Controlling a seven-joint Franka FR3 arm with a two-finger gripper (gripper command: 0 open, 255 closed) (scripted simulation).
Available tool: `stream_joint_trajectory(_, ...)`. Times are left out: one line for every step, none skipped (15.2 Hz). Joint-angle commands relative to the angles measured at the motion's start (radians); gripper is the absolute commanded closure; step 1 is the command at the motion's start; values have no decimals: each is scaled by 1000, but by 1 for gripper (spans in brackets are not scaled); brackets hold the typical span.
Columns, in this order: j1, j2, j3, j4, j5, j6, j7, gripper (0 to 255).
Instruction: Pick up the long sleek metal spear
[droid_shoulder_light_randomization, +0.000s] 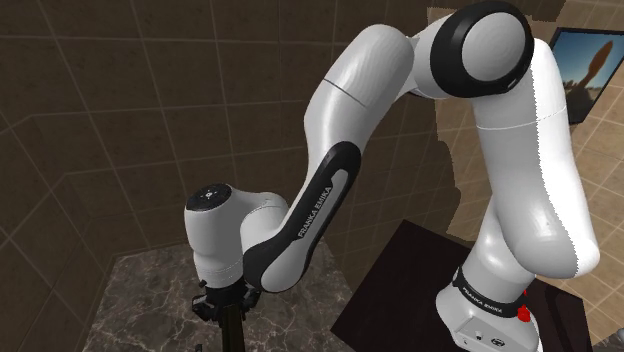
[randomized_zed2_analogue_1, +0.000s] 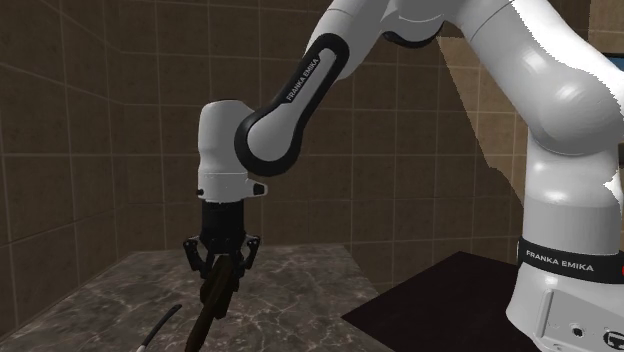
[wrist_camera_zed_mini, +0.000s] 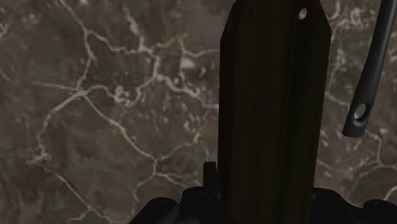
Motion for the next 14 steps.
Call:
stream_joint_trajectory(-10,-21,14,-3,15,-17,-9,255)
stream_joint_trajectory(-15,-32,21,-5,24,-26,-15,255)
stream_joint_trajectory(-21,-43,29,-6,33,-35,-20,255)
stream_joint_trajectory(-26,-55,36,-7,42,-44,-26,255)
stream_joint_trajectory(-32,-66,43,-8,50,-54,-32,255)
stream_joint_trajectory(-37,-77,50,-9,59,-63,-38,255)
stream_joint_trajectory(-43,-88,57,-9,69,-72,-44,255)
stream_joint_trajectory(-48,-99,64,-10,78,-82,-50,255)
stream_joint_trajectory(-53,-110,70,-10,87,-92,-56,255)
stream_joint_trajectory(-58,-121,77,-10,96,-102,-62,255)
stream_joint_trajectory(-63,-132,83,-9,105,-112,-68,255)
stream_joint_trajectory(-67,-143,89,-8,115,-121,-74,255)
stream_joint_trajectory(-68,-144,90,-9,116,-123,-75,255)
stream_joint_trajectory(-68,-144,90,-8,116,-123,-75,255)
